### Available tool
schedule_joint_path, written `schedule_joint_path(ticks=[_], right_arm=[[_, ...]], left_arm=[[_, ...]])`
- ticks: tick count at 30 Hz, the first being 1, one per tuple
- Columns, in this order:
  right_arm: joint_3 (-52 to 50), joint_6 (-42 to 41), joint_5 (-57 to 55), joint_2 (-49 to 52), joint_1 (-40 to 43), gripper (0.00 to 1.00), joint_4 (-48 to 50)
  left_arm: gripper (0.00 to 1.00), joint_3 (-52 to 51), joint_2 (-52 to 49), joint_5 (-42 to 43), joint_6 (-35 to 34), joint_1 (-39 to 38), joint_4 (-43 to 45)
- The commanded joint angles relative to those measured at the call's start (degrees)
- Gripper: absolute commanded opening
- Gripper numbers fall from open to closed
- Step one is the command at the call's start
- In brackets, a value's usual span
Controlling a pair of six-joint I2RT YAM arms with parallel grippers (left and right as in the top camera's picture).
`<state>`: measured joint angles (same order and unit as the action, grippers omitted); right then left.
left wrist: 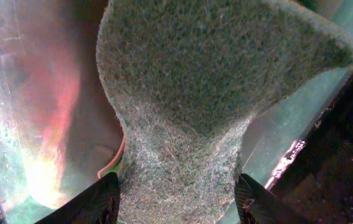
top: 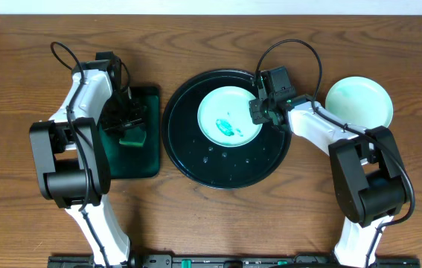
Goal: Clean dirty plates on tray and stack at the side
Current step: 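Grip the last plate's rim and drag it toward the tray center, then lift the green sponge from its holder with the left gripper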
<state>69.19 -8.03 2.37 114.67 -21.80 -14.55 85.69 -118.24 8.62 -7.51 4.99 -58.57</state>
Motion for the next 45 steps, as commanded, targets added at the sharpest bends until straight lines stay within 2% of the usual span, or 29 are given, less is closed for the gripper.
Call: schedule_joint_path(ticks=[1,3,5,7,9,10,13,14,15,18,19,20,23,33,35,37,38,39,40,45], right_arm=[[-0.61,-3.15,1.99,1.97,-0.7,0.01,-4.15],[-0.61,-5.09,2.01,1.49,-0.76,0.01,-7.3],[-0.61,-6.29,2.71,1.03,-0.96,0.01,-10.58],[-0.61,-6.99,3.17,0.68,-1.46,0.01,-13.33],[-0.61,-6.97,3.72,0.59,-2.16,0.01,-15.19],[-0.61,-6.97,3.72,0.59,-2.58,0.01,-15.89],[-0.61,-6.95,3.69,0.59,-3.82,0.01,-17.42],[-0.61,-6.95,3.72,0.59,-4.24,0.01,-17.84],[-0.61,-6.95,3.72,0.59,-4.68,0.01,-18.08],[-0.61,-6.88,3.69,0.59,-6.05,0.01,-17.99],[-0.61,-6.69,3.65,0.59,-6.38,0.01,-17.68],[-0.61,-6.69,3.65,0.59,-6.43,0.01,-17.55],[-0.61,-6.45,3.48,0.59,-6.29,0.01,-16.5],[-0.61,-6.97,3.54,0.61,-5.97,0.01,-14.56],[-0.61,-6.97,3.56,0.61,-6.01,0.01,-14.6],[-0.61,-6.95,3.74,0.61,-6.01,0.01,-14.56],[-0.63,-6.93,3.72,0.63,-5.99,0.01,-14.32],[-0.63,-6.45,3.72,0.66,-5.99,0.01,-14.01],[-0.63,-5.7,3.69,0.74,-6.01,0.01,-13.53],[-0.68,-5.62,3.72,0.72,-6.01,0.01,-10.56]], left_arm=[[0.6,-0.35,0.57,-0.24,-0.33,0.02,-1.01],[0.58,-0.35,0.57,-0.07,-0.33,-0.04,-1.2],[0.46,-0.35,0.57,-0.09,-0.33,-0.15,-1.18],[0.42,-0.35,0.57,-0.09,-0.33,-0.2,-1.05],[0.24,-0.35,0.57,-0.09,-0.33,-0.2,-0.61],[0.08,-0.35,0.57,-0.11,-0.31,-0.2,-0.39],[0.08,-0.35,0.57,-0.09,-0.33,-0.2,0.63],[0.13,-0.35,0.55,-0.09,-0.31,-0.2,1.11],[0.13,-0.35,0.55,-0.11,-0.31,-0.2,1.53],[0.42,-0.35,0.31,-0.11,-0.31,-0.2,3.32],[0.57,-0.35,0.22,-0.11,-0.31,-0.2,4.13],[0.62,-0.35,0.13,-0.11,-0.31,-0.2,4.59],[0.63,-0.35,0.13,-0.11,-0.31,-0.2,5.46],[0.61,-0.35,-2.03,-0.11,-0.31,-0.2,7.96],[0.51,-0.35,-3.23,-0.09,-0.33,-0.2,8.39],[0.31,-0.35,-5.05,-0.09,-0.33,-0.26,8.35],[0.25,-0.35,-5.55,-0.04,-0.35,-0.31,8.28],[0.12,-0.35,-6.05,0.0,-0.33,-0.37,8.11],[0.07,-0.39,-6.36,0.17,-0.33,-0.42,8.07],[0.07,-0.39,-6.21,3.17,-0.31,-0.85,8.11]])
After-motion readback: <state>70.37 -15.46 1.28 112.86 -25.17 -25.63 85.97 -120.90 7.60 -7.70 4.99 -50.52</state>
